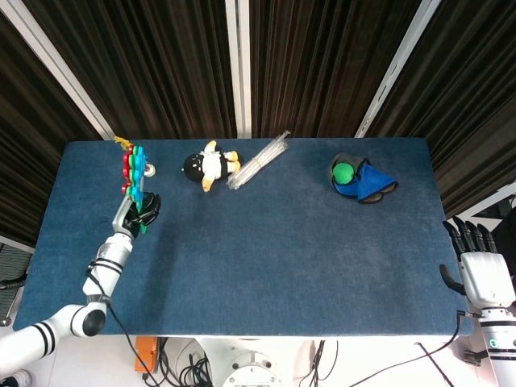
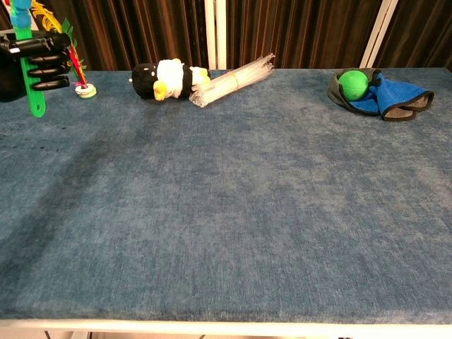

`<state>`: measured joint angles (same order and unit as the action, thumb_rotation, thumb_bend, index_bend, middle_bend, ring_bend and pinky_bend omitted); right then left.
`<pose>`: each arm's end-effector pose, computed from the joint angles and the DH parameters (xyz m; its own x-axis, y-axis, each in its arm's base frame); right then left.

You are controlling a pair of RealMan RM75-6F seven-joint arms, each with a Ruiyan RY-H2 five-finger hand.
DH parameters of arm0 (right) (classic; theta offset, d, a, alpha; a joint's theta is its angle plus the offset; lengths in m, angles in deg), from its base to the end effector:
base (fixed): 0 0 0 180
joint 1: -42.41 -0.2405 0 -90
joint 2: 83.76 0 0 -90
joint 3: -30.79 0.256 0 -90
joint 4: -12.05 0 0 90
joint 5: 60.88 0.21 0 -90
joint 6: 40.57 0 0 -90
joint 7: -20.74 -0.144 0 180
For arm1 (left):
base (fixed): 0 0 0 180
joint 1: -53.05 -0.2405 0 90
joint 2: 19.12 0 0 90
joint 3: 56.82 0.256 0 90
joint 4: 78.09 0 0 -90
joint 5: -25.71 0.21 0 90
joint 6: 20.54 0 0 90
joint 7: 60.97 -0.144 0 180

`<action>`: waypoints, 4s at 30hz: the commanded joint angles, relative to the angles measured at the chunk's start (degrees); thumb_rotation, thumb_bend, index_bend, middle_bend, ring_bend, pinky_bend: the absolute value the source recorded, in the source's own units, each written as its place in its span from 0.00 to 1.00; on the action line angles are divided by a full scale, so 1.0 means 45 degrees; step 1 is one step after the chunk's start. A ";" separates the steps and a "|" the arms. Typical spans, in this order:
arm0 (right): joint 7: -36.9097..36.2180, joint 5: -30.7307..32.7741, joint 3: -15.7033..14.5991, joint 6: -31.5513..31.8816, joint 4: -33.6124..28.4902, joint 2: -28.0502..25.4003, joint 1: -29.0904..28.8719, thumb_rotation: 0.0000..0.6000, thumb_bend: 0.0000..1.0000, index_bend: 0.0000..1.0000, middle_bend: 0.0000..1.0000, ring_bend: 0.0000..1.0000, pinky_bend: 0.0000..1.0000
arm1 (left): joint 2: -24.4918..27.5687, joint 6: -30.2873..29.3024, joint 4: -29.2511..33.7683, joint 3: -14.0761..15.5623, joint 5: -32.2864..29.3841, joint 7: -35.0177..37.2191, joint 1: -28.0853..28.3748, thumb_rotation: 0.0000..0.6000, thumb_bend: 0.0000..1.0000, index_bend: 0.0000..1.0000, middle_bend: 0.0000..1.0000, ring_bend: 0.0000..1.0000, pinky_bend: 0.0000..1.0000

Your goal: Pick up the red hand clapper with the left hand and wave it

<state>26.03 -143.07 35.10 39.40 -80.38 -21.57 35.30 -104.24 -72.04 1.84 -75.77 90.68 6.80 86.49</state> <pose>-0.3172 -0.1986 0.1657 0.4965 -0.0489 0.8666 -0.8672 0.0155 0.4977 -0.2078 0.3645 0.0336 -0.8731 0.1972 0.4459 0.4798 0.1855 0.8575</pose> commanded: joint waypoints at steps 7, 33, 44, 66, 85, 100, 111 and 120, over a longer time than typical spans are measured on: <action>-0.0015 0.0125 0.0008 -0.0087 0.0049 0.0010 -0.0007 1.00 0.32 0.00 0.00 0.00 0.00 | -0.2479 -0.6054 -0.6688 0.3879 0.7945 -1.1692 0.0875 1.00 0.59 1.00 1.00 1.00 1.00; -0.0275 0.0128 -0.0009 -0.0181 0.0228 0.0027 -0.0027 1.00 0.32 0.00 0.00 0.00 0.00 | 0.0105 0.0889 0.2317 -0.1217 -0.3747 -0.5453 -0.0128 1.00 0.60 1.00 1.00 1.00 1.00; -0.0106 0.0166 -0.0013 -0.0217 0.0127 0.0044 -0.0051 1.00 0.32 0.00 0.00 0.00 0.00 | 0.0069 0.0576 0.2267 -0.0682 -0.3336 -0.7488 0.0013 1.00 0.60 1.00 1.00 1.00 1.00; -0.0453 0.0184 -0.0025 -0.0217 0.0392 0.0062 -0.0008 1.00 0.32 0.00 0.00 0.00 0.00 | -0.0764 -0.0514 0.0628 0.1456 0.0363 -1.2391 0.0553 1.00 0.61 1.00 1.00 1.00 1.00; -0.0261 0.0213 -0.0042 -0.0256 0.0304 0.0107 -0.0025 1.00 0.32 0.00 0.00 0.00 0.00 | 0.0027 0.1923 0.2835 -0.2198 -0.3180 -0.4914 -0.0914 1.00 0.61 1.00 1.00 1.00 1.00; -0.0384 0.0221 -0.0049 -0.0280 0.0368 0.0091 -0.0017 1.00 0.32 0.00 0.00 0.00 0.00 | -0.0404 0.1361 -0.0173 0.2480 0.0733 -1.7935 0.1116 1.00 0.62 1.00 1.00 1.00 1.00; -0.0554 0.0206 -0.0043 -0.0317 0.0515 0.0112 -0.0034 1.00 0.32 0.00 0.00 0.00 0.00 | -0.0625 0.0576 0.0781 0.2010 -0.1315 -1.8805 0.1014 1.00 0.62 1.00 1.00 1.00 1.00; -0.0451 0.0211 -0.0049 -0.0374 0.0477 0.0122 -0.0069 1.00 0.32 0.00 0.00 0.00 0.00 | -0.1819 -0.0974 0.0162 0.1189 -0.1179 -1.6821 0.0563 1.00 0.62 1.00 1.00 1.00 1.00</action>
<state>23.99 -142.11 34.88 37.73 -78.22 -21.03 35.01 -110.84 -75.31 3.52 -69.28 86.27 -69.94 89.45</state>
